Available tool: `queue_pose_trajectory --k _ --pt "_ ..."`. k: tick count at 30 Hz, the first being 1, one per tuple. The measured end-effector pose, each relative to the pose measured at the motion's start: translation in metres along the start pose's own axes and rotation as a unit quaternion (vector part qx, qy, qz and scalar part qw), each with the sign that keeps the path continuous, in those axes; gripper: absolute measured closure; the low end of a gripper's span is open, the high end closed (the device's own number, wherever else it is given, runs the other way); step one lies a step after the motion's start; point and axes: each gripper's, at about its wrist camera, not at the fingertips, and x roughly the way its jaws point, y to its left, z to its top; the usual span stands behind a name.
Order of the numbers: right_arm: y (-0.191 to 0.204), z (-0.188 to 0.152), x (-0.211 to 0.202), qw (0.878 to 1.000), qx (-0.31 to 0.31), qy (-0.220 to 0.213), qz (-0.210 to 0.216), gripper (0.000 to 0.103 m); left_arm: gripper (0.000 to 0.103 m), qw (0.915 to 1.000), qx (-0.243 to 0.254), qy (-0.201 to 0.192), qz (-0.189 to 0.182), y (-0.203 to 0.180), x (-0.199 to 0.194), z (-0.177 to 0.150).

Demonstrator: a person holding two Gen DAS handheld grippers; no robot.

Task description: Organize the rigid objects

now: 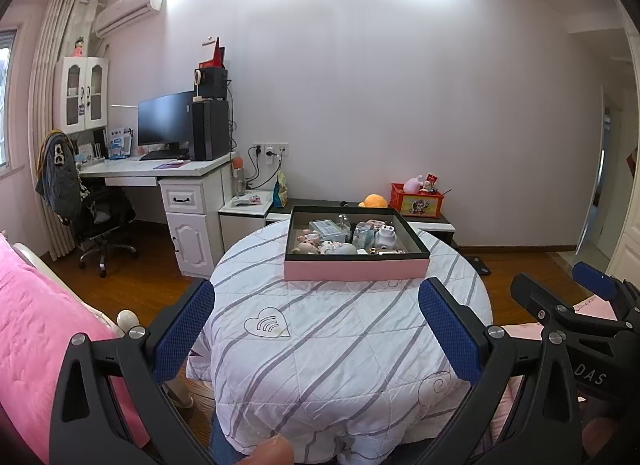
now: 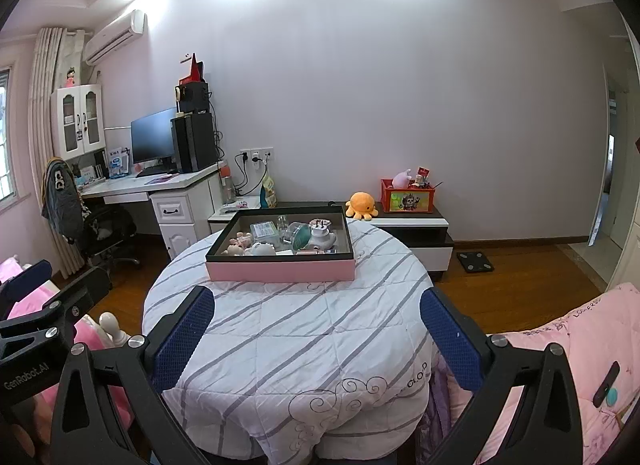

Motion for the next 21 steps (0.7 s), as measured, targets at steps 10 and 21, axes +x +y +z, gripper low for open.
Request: queue_pose_trajectory --k 10,21 --pt "0.0016 -0.0003 -0.0013 1.0 0.0 0.001 0.001 0.0 0.0 1.0 -0.001 0.002 0.001 -0.0021 0.0018 -0.0009" --pt "0.0029 -0.0035 -0.0007 1.0 0.0 0.005 0.001 0.0 0.0 1.0 -0.009 0.001 0.002 -0.0004 0.0042 -0.005"
